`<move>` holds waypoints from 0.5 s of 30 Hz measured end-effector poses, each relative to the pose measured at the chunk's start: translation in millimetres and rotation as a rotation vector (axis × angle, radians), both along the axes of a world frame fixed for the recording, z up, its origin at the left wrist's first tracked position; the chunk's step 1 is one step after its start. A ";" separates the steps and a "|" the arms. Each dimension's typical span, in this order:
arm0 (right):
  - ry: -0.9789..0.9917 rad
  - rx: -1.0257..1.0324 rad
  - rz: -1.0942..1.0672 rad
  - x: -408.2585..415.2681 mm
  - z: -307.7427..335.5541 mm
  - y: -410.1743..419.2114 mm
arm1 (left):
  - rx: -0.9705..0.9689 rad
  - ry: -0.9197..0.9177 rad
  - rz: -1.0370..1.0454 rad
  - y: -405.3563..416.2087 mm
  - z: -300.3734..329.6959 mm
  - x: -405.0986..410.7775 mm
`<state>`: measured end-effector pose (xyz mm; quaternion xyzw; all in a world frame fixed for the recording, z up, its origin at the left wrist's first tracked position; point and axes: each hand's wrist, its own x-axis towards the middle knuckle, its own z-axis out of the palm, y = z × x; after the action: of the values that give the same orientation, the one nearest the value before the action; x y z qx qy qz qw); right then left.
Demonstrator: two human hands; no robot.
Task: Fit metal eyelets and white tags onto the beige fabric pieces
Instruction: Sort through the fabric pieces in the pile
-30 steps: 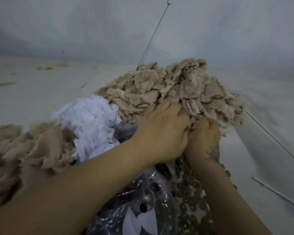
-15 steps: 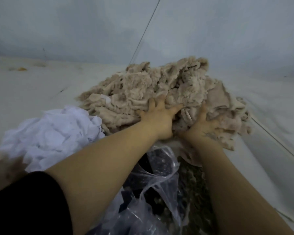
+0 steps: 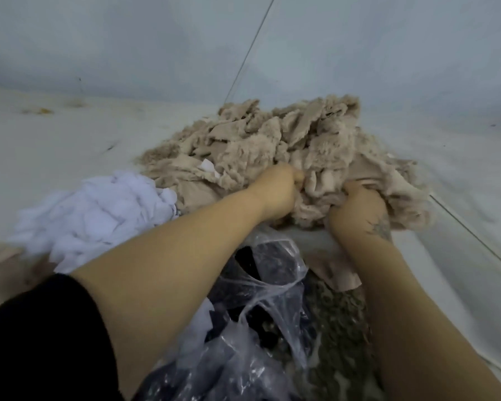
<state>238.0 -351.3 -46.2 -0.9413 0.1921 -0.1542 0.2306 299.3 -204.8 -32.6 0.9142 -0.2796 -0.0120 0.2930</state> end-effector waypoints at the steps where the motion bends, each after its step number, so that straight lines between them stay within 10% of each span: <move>1: -0.049 0.006 0.004 -12.8 2.7 0.0 | -0.025 -0.019 -0.052 1.0 5.8 -7.1; 15: 0.388 -0.030 0.117 -126.1 -17.1 16.9 | 0.373 -0.014 -0.316 22.8 9.4 -110.5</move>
<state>111.9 -334.5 -63.3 -0.9663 0.1755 0.0408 0.1837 188.7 -181.9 -23.2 0.8974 -0.4143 -0.1030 0.1119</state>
